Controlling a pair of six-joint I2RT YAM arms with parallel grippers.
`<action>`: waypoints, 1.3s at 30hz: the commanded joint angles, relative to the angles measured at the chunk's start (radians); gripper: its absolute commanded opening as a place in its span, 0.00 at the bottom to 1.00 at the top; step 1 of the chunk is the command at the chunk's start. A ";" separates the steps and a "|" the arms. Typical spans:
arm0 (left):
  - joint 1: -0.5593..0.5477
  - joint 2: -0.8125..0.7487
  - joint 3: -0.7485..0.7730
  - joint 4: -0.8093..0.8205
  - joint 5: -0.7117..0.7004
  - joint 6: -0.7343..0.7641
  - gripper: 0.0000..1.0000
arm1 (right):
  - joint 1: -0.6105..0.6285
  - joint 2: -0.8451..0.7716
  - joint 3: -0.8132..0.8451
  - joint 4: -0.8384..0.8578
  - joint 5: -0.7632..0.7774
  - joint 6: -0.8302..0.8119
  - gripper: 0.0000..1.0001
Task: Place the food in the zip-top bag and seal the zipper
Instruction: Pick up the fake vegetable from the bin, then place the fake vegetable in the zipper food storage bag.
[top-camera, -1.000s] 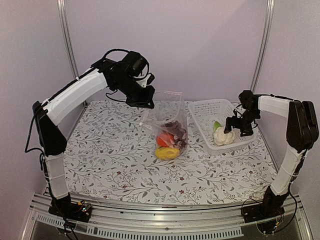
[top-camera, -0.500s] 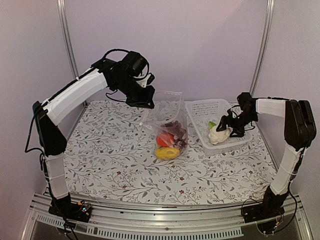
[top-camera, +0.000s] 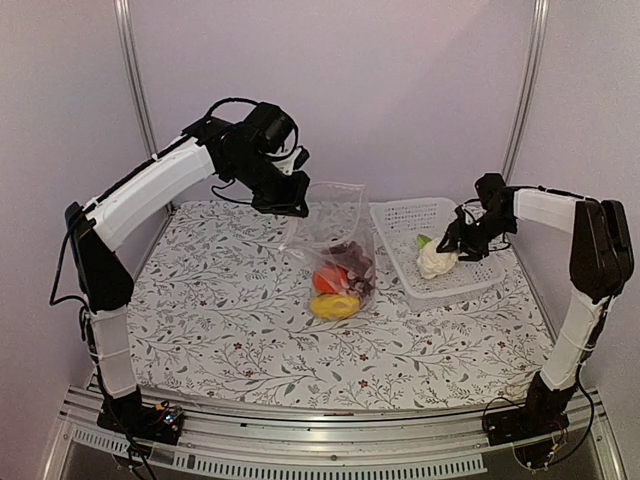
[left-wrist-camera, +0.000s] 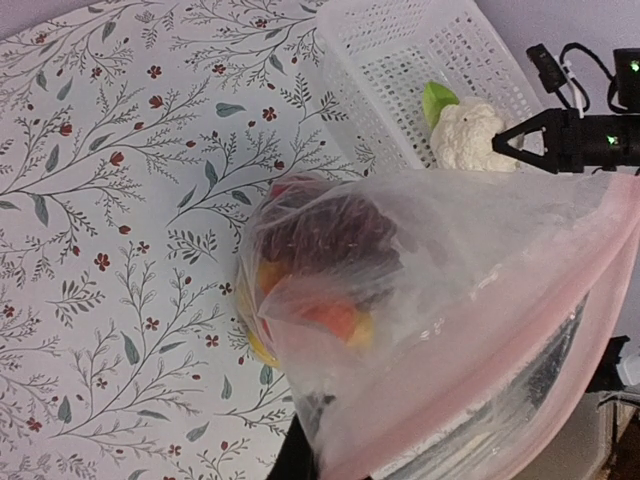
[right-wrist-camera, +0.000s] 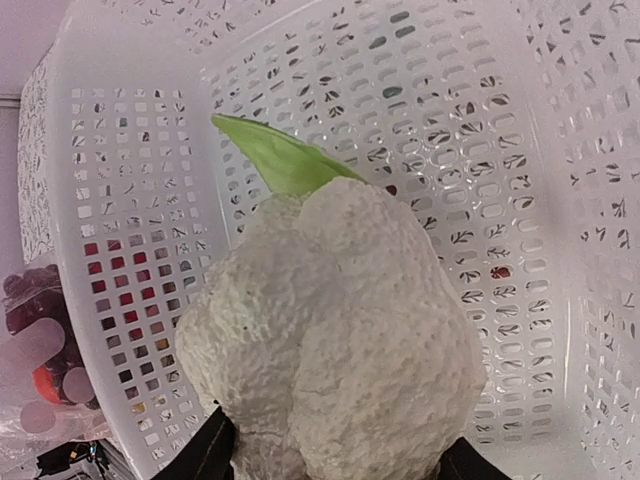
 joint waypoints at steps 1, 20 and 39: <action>0.013 -0.032 -0.012 0.006 0.004 0.006 0.00 | 0.038 -0.101 0.126 -0.074 0.034 -0.003 0.42; -0.013 -0.025 -0.008 0.105 0.125 -0.074 0.00 | 0.242 -0.336 0.492 -0.158 -0.038 0.150 0.44; -0.030 -0.015 -0.010 0.159 0.185 -0.133 0.00 | 0.511 -0.255 0.508 -0.106 -0.054 0.225 0.45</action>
